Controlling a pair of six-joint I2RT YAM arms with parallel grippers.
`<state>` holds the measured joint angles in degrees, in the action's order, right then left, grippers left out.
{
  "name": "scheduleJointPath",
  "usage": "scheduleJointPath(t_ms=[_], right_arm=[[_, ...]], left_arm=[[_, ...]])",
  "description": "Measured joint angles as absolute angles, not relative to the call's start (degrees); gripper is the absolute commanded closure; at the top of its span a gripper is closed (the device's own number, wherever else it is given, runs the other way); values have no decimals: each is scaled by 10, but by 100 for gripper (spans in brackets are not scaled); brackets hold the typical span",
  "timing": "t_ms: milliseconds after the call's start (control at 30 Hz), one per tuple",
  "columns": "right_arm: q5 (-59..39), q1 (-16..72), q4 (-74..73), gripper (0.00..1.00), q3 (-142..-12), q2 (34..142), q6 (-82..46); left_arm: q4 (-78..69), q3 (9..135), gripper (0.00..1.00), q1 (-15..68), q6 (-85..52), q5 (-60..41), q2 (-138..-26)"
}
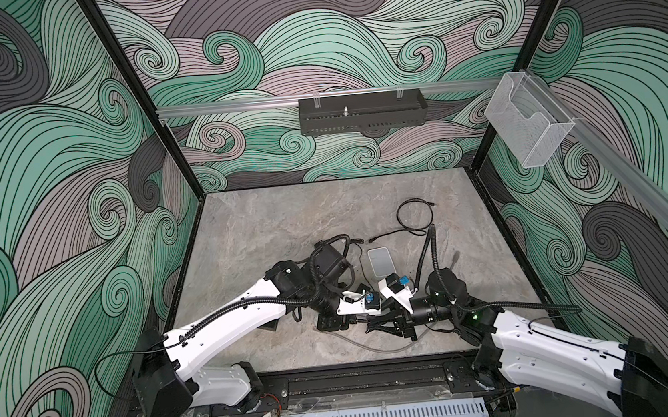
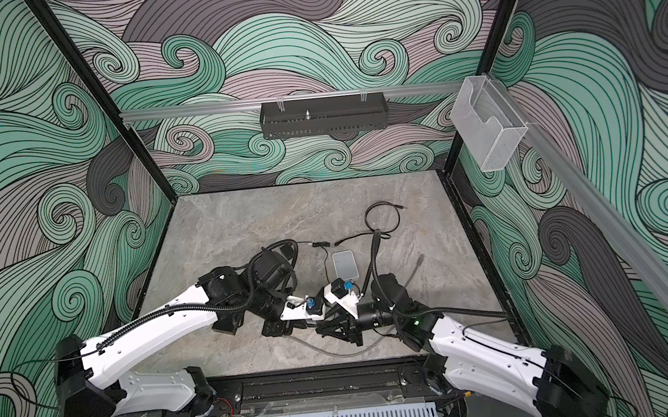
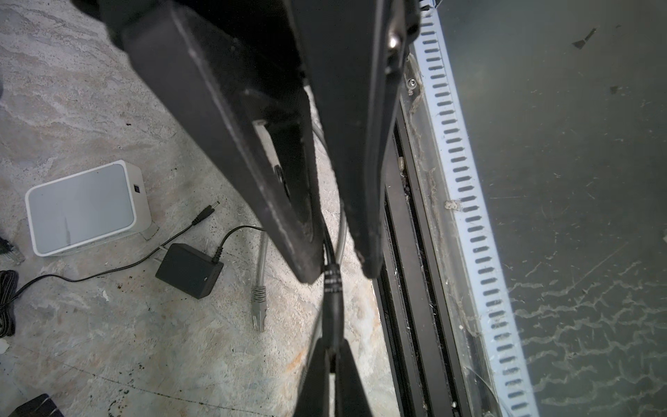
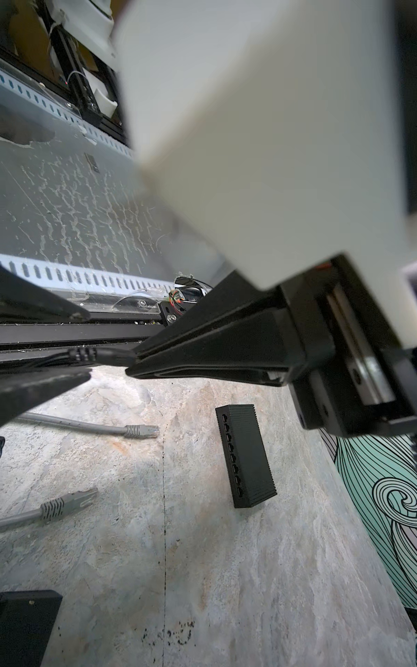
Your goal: Insert the plug into the switch port
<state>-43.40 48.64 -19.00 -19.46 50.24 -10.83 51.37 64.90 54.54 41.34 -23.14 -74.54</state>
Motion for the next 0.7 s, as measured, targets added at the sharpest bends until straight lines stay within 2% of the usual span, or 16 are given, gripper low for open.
scheduleJointPath(t_ms=[700], right_arm=[[-424,497,-200,83,-194,514,-127]], left_arm=[[509,656,100,548,399,-244,-743]])
